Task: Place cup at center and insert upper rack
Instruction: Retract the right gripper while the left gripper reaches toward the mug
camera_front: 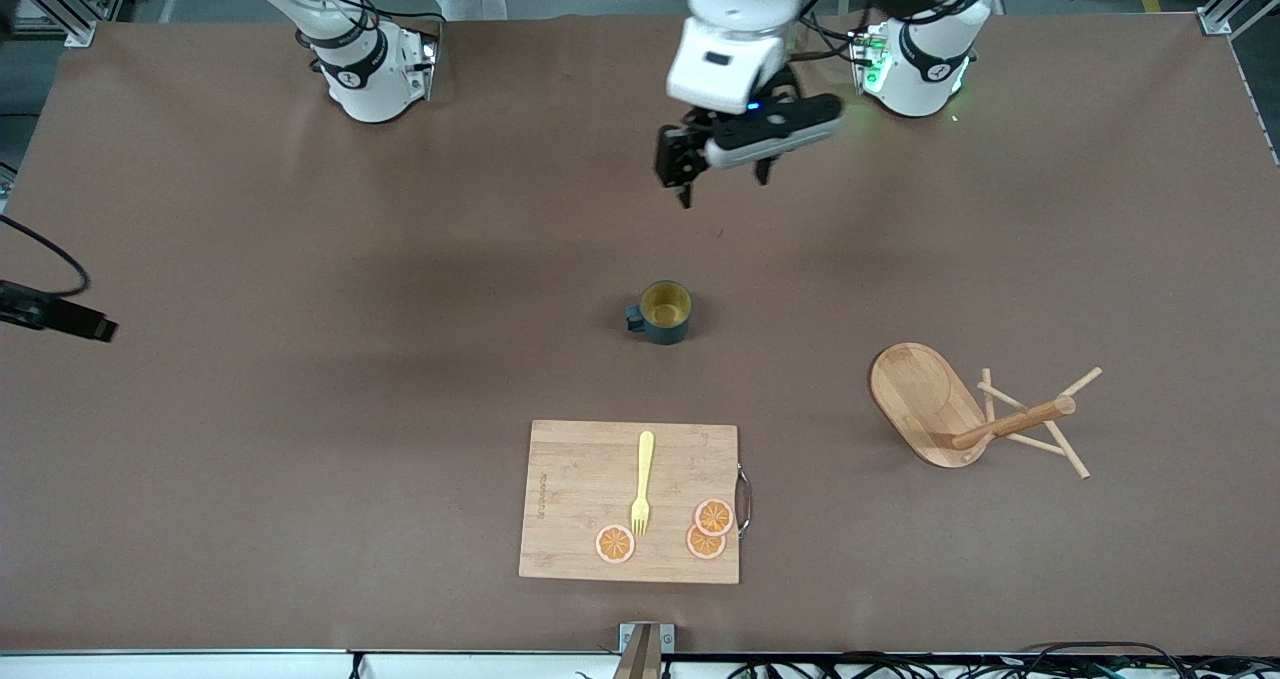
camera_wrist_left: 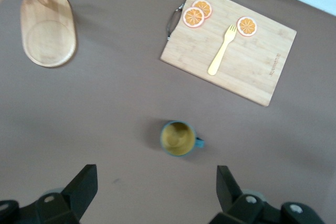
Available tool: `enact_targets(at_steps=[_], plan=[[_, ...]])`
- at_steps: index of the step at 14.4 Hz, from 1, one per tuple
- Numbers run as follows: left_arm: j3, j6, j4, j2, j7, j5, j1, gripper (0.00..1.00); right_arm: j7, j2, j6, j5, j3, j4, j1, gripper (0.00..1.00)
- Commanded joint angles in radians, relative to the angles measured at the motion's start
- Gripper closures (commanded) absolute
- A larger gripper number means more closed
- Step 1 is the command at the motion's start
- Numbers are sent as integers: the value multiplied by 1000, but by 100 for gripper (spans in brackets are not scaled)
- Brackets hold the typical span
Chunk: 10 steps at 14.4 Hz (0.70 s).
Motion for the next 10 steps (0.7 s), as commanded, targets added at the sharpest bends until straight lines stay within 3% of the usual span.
enact_targets(at_steps=[1,4,6,10], plan=[[2,48,27,129,-198,140,-99,0,-132,-145,70,22,-13,-194,-11,0],[6,79,29,241,-396,296,-190,0,-176,-188,104,13,19,-238,-34,0],[9,90,67,334,-512,401,-236,0,-170,-196,104,10,92,-238,-97,0],[18,105,165,505,-651,600,-317,0,-109,-196,100,8,105,-239,-93,0]])
